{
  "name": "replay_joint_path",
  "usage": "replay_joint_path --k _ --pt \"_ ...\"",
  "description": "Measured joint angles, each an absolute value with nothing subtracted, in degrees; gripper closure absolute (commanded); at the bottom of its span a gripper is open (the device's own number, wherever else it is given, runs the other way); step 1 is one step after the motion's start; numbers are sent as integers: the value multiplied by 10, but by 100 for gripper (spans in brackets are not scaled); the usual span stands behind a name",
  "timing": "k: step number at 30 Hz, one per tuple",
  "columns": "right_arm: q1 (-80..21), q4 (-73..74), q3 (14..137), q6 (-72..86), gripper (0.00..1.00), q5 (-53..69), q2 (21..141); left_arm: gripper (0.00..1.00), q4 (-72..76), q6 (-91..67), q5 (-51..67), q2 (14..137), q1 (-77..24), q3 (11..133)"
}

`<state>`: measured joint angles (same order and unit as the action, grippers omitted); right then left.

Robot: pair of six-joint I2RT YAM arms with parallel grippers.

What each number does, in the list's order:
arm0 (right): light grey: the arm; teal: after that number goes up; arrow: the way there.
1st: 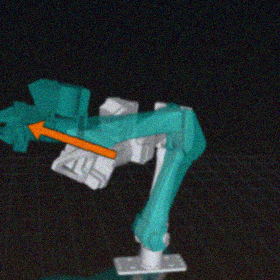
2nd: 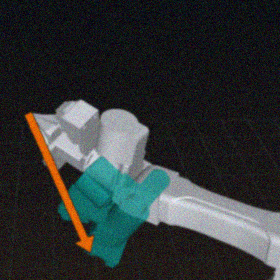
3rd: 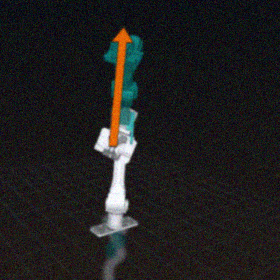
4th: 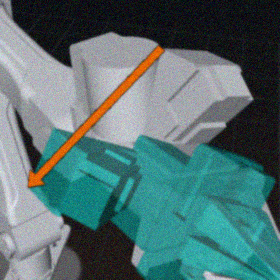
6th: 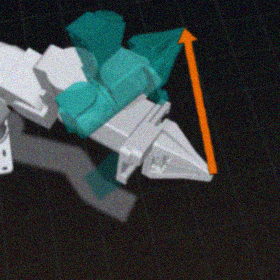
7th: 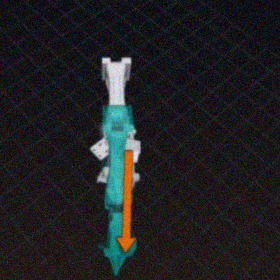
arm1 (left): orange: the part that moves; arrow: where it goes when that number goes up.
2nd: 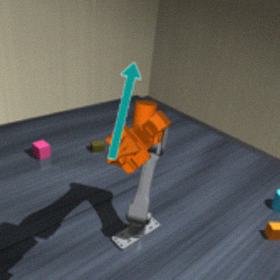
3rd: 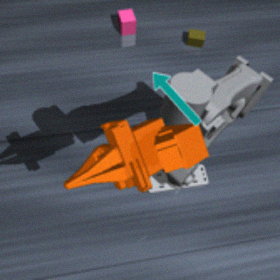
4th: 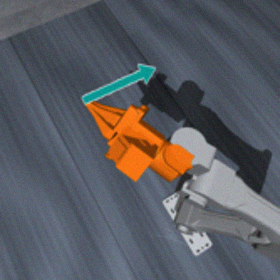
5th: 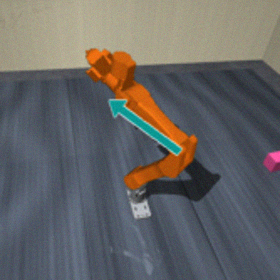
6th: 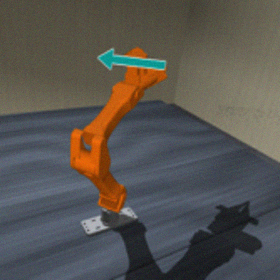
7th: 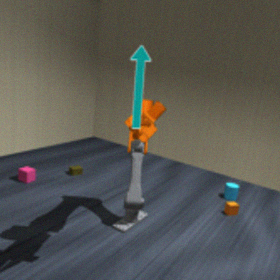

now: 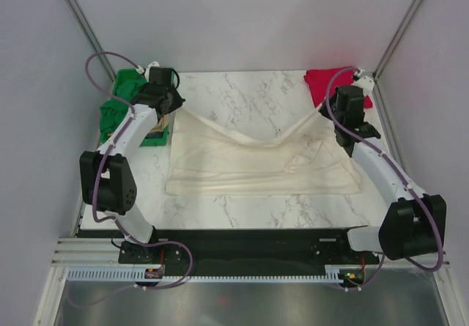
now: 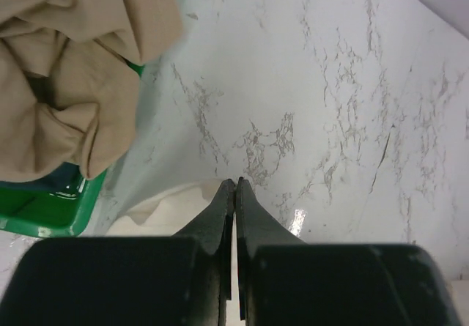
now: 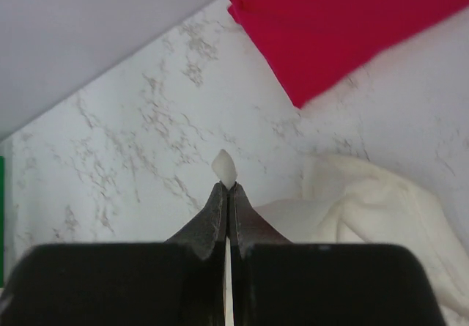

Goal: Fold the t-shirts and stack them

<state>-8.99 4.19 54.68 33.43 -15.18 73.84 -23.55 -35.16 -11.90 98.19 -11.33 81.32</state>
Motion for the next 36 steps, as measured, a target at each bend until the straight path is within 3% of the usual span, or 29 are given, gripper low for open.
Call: replay_joint_path --k 10,21,24,36 --pt "-59 44 767 274 100 -64 931 98 -296 -352 -95 964 -30 864" --pt "-53 61 821 236 100 -26 998 98 -327 -351 -73 959 -17 855" --pt "-52 60 787 237 100 -23 966 98 -329 -351 -73 940 -16 827" --pt "-51 42 460 301 100 -80 689 98 -312 -363 -74 759 -4 594"
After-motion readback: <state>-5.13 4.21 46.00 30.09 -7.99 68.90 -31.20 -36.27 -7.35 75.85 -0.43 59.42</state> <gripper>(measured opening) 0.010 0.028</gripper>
